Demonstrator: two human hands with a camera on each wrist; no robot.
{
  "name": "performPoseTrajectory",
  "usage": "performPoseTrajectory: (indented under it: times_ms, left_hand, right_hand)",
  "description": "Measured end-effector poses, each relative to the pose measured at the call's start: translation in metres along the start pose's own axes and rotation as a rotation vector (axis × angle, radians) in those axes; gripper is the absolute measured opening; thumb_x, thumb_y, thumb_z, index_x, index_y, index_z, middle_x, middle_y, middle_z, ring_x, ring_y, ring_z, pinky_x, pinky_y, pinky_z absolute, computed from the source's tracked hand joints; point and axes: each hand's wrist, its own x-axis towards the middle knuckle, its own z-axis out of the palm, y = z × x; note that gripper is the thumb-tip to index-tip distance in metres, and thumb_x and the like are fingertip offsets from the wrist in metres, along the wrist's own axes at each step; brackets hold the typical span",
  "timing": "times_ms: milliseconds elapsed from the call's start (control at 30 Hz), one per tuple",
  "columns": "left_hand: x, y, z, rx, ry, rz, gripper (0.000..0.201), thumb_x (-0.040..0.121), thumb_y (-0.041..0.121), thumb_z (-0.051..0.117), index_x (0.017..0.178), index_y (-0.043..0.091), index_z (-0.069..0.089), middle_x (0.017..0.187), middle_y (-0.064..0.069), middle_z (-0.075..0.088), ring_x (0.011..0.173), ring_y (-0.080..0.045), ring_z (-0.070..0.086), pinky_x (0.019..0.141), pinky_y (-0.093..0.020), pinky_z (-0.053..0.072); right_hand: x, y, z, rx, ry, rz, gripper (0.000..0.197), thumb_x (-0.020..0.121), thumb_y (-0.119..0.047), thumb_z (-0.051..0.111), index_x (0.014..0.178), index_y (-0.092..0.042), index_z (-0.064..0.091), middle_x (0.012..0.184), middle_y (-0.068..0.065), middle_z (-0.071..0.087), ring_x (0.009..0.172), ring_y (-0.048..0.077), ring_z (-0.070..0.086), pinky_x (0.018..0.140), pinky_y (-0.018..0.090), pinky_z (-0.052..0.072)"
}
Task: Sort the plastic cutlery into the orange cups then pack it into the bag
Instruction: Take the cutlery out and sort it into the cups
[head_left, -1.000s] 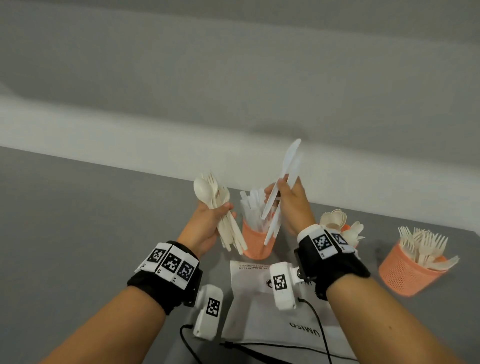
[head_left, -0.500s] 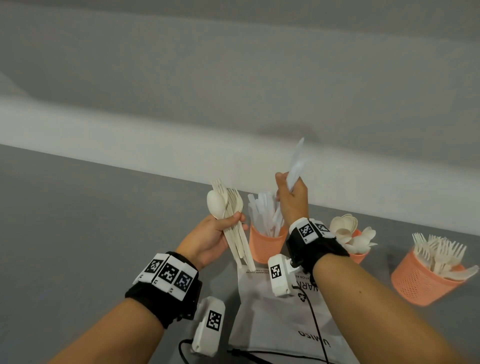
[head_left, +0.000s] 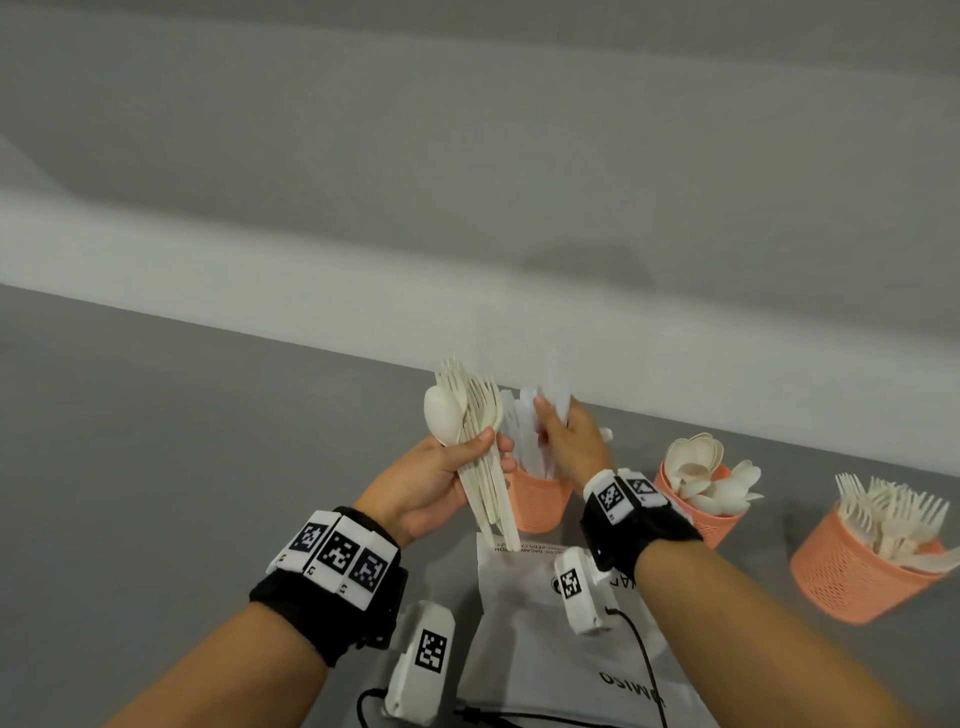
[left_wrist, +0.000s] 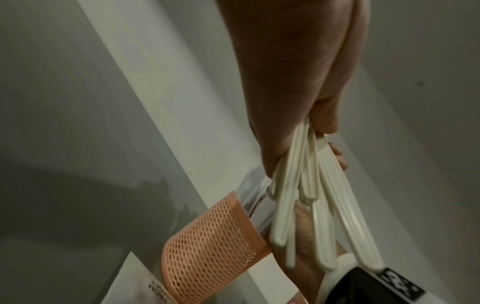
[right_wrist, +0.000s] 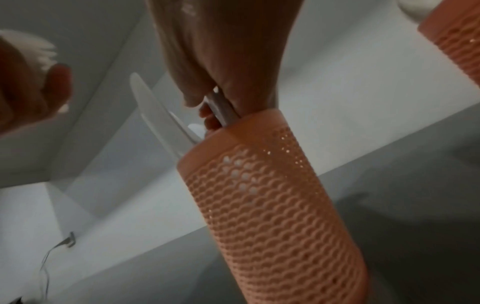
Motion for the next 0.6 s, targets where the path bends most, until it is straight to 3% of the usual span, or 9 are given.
performPoseTrajectory:
  times_ms: [67,133,200,267,333,400,433,533,600]
  left_hand:
    - [0.001,-0.001,0.001,0.013,-0.006,-0.016,0.018,0.092,0.011,0.048,0.088,0.010,0.065,0.074,-0.003,0.070,0.067,-0.013,0.068,0.068,-0.028,0.058]
    - [0.002,-0.002,0.002,0.006,-0.009,-0.028,0.014,0.089,0.012,0.051,0.093,0.009,0.064,0.076,-0.002,0.071,0.068,-0.013,0.068,0.067,-0.027,0.058]
    - [0.003,-0.003,0.006,-0.010,-0.022,-0.037,0.016,0.083,0.015,0.055,0.096,0.009,0.062,0.078,-0.002,0.071,0.069,-0.013,0.068,0.065,-0.027,0.057]
    - [0.006,-0.005,0.009,-0.022,-0.020,-0.040,0.018,0.083,0.013,0.056,0.099,0.008,0.061,0.080,-0.002,0.071,0.070,-0.013,0.068,0.065,-0.028,0.057]
    - [0.007,-0.008,0.013,-0.048,-0.008,-0.033,0.018,0.087,0.010,0.053,0.104,0.006,0.060,0.083,-0.004,0.071,0.072,-0.014,0.068,0.068,-0.030,0.057]
    - [0.008,-0.009,0.019,-0.073,0.006,-0.007,0.021,0.089,0.007,0.052,0.108,0.004,0.060,0.088,-0.008,0.071,0.078,-0.017,0.069,0.070,-0.032,0.058]
    - [0.008,-0.009,0.023,-0.083,0.015,0.008,0.021,0.090,0.005,0.050,0.108,0.002,0.061,0.089,-0.010,0.072,0.079,-0.019,0.070,0.069,-0.032,0.059]
    - [0.009,-0.010,0.035,-0.110,0.032,0.026,0.018,0.093,0.003,0.047,0.102,0.000,0.062,0.086,-0.012,0.073,0.077,-0.020,0.072,0.064,-0.031,0.059]
    - [0.009,-0.011,0.044,-0.097,0.032,0.010,0.019,0.094,0.008,0.048,0.104,0.001,0.062,0.091,-0.014,0.070,0.080,-0.022,0.071,0.067,-0.032,0.059]
  right_hand:
    - [-0.003,0.007,0.000,-0.017,-0.026,-0.019,0.022,0.091,-0.033,0.053,0.105,-0.016,0.052,0.097,0.002,0.060,0.093,0.019,0.060,0.072,0.016,0.045]
    - [-0.004,0.003,-0.002,-0.061,0.022,-0.110,0.027,0.090,-0.030,0.055,0.113,-0.017,0.047,0.106,0.000,0.053,0.098,0.013,0.052,0.076,0.008,0.040]
    - [-0.008,-0.006,-0.007,-0.076,0.129,-0.244,0.030,0.090,-0.026,0.056,0.117,-0.015,0.047,0.107,0.003,0.052,0.098,0.013,0.050,0.081,0.010,0.039]
    - [-0.016,-0.018,-0.011,-0.096,0.214,-0.387,0.027,0.089,-0.025,0.055,0.112,-0.013,0.051,0.105,0.005,0.054,0.095,0.012,0.052,0.081,0.012,0.041]
    - [-0.027,-0.034,-0.016,-0.093,0.201,-0.450,0.016,0.087,-0.024,0.058,0.098,-0.012,0.056,0.096,0.006,0.057,0.085,0.010,0.053,0.073,0.011,0.041]
    - [-0.041,-0.049,-0.020,-0.104,0.054,-0.374,0.018,0.083,-0.028,0.066,0.090,-0.014,0.058,0.087,0.003,0.056,0.075,0.007,0.050,0.068,0.011,0.042]
    - [-0.047,-0.052,-0.023,-0.152,-0.051,-0.294,0.025,0.079,-0.032,0.069,0.094,-0.014,0.058,0.086,0.001,0.055,0.074,0.007,0.050,0.069,0.016,0.044]
    - [-0.057,-0.050,-0.032,-0.348,-0.356,-0.107,0.043,0.078,-0.042,0.069,0.112,-0.019,0.055,0.095,0.002,0.060,0.085,0.016,0.060,0.080,0.033,0.052]
    - [-0.061,-0.047,-0.039,-0.372,-0.428,-0.091,0.040,0.082,-0.040,0.064,0.115,-0.020,0.053,0.103,0.011,0.065,0.093,0.026,0.063,0.086,0.044,0.052]
